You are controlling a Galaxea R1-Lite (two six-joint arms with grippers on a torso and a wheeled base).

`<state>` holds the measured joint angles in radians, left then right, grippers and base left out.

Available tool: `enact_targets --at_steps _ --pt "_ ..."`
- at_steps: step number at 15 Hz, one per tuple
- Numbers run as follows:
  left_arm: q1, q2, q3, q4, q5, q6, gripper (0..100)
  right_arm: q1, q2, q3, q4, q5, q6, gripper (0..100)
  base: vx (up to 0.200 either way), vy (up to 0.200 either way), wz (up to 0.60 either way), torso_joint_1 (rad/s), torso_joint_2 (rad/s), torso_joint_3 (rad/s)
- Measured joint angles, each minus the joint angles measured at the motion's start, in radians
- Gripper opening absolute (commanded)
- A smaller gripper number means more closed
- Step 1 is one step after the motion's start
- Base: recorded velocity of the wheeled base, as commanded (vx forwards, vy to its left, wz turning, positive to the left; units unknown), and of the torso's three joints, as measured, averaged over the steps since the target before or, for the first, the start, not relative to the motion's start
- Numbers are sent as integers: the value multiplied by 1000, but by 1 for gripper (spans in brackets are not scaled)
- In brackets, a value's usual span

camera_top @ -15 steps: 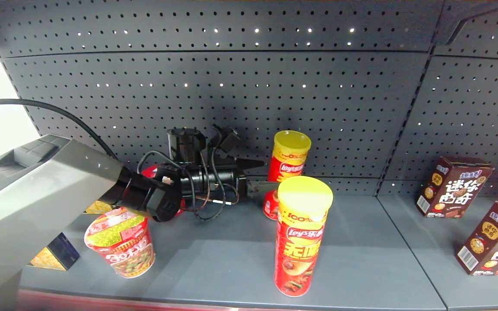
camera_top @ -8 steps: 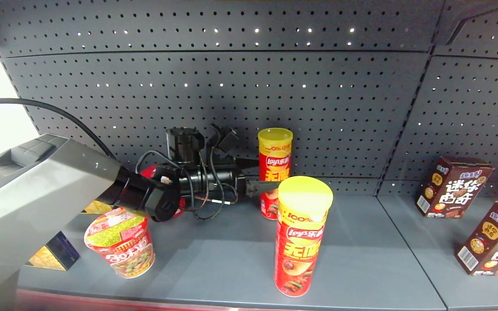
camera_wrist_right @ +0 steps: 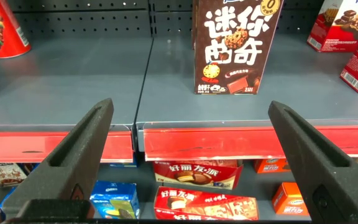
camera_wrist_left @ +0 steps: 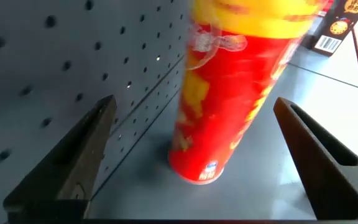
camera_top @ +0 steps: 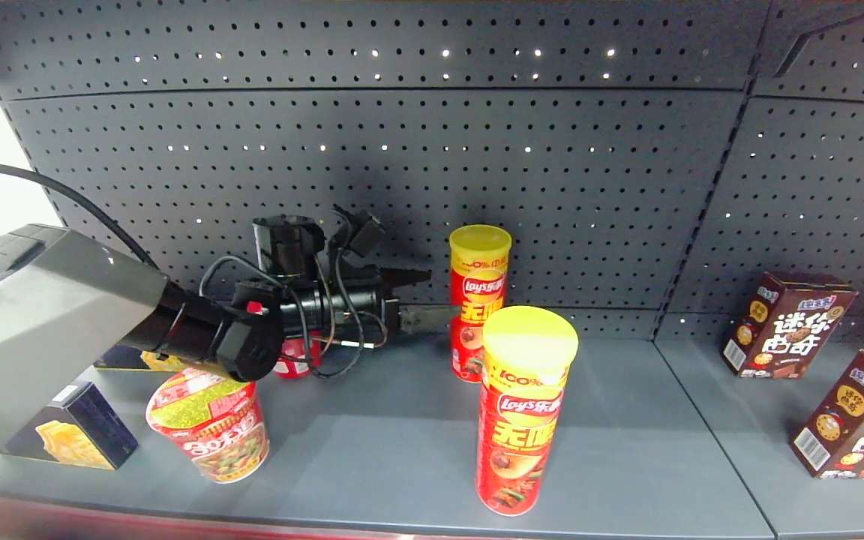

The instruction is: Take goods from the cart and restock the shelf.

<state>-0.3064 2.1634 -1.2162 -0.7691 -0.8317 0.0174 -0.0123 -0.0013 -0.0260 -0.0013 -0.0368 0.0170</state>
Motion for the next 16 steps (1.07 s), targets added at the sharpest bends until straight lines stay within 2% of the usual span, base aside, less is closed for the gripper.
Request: enact_targets --at_steps 5,8,12,15,16 --pt "15 -42 18 -1 8 11 100 0 0 0 0 0 0 100 0 0 0 0 0 0" --pt "15 -82 22 -1 82 11 100 0 0 0 0 0 0 100 0 0 0 0 0 0" --pt "16 -163 70 -2 125 37 100 0 0 0 0 0 0 100 0 0 0 0 0 0" --pt "16 -232 141 1 206 39 100 0 0 0 0 0 0 100 0 0 0 0 0 0" --pt "16 -260 158 1 284 39 100 0 0 0 0 0 0 100 0 0 0 0 0 0"
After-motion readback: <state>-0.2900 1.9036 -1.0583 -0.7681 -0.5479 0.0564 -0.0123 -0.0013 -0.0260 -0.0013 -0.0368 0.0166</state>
